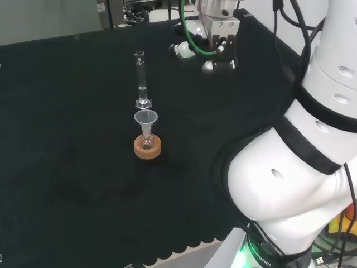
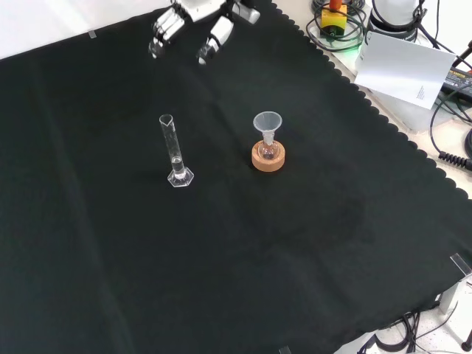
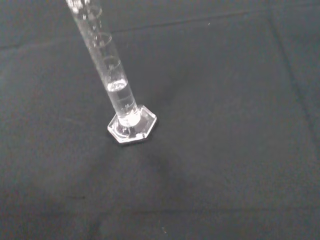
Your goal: Pick up the graduated cylinder.
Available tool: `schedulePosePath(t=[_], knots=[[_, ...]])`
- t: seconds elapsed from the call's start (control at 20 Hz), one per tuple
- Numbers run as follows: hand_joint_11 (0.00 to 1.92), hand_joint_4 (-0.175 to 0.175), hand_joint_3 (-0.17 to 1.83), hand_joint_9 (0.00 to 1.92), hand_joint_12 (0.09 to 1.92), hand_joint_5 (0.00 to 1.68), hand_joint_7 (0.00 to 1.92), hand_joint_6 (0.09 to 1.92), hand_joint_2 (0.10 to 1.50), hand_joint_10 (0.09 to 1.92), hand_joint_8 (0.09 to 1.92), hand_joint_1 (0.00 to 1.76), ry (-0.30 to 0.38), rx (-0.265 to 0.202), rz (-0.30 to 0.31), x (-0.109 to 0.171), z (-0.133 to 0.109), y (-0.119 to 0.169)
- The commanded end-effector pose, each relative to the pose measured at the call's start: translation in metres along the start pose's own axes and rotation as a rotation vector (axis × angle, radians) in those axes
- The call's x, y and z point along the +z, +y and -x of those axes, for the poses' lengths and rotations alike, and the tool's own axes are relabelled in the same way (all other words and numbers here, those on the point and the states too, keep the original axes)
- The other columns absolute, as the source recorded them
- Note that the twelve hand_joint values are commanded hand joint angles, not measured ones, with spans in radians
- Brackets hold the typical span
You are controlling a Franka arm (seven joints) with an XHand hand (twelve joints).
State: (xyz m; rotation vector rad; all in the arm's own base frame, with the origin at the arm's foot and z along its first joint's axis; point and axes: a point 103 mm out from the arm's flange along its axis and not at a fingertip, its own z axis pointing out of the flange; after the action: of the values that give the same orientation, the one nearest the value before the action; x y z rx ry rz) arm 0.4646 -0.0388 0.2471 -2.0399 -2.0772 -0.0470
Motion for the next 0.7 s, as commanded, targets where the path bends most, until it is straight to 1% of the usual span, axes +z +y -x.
schedulePosePath(t=[0.05, 0.35, 0.45, 0.55, 0.65, 0.7], knots=[[0.22, -0.053, -0.17, 0.37, 1.36, 0.28, 0.13, 0.09, 1.21, 0.67, 0.66, 0.56, 0.080, -0.074, 0.010, 0.035, -0.018, 0.049], [0.23, -0.053, -0.17, 0.34, 1.35, 0.25, 0.09, 0.09, 1.18, 0.67, 0.65, 0.58, 0.113, -0.086, -0.016, 0.065, -0.021, 0.061], [0.23, -0.053, -0.17, 0.34, 1.35, 0.24, 0.10, 0.09, 1.17, 0.67, 0.65, 0.59, 0.129, -0.099, -0.009, 0.071, -0.022, 0.064], [0.24, -0.055, -0.17, 0.35, 1.35, 0.25, 0.12, 0.09, 1.16, 0.68, 0.66, 0.61, 0.139, -0.111, 0.013, 0.075, -0.022, 0.065], [0.27, -0.061, -0.17, 0.41, 1.34, 0.29, 0.18, 0.09, 1.13, 0.68, 0.68, 0.65, 0.184, -0.122, 0.029, 0.079, -0.022, 0.068], [0.29, -0.063, -0.17, 0.44, 1.34, 0.31, 0.20, 0.09, 1.11, 0.67, 0.68, 0.69, 0.209, -0.138, 0.029, 0.082, -0.022, 0.069]])
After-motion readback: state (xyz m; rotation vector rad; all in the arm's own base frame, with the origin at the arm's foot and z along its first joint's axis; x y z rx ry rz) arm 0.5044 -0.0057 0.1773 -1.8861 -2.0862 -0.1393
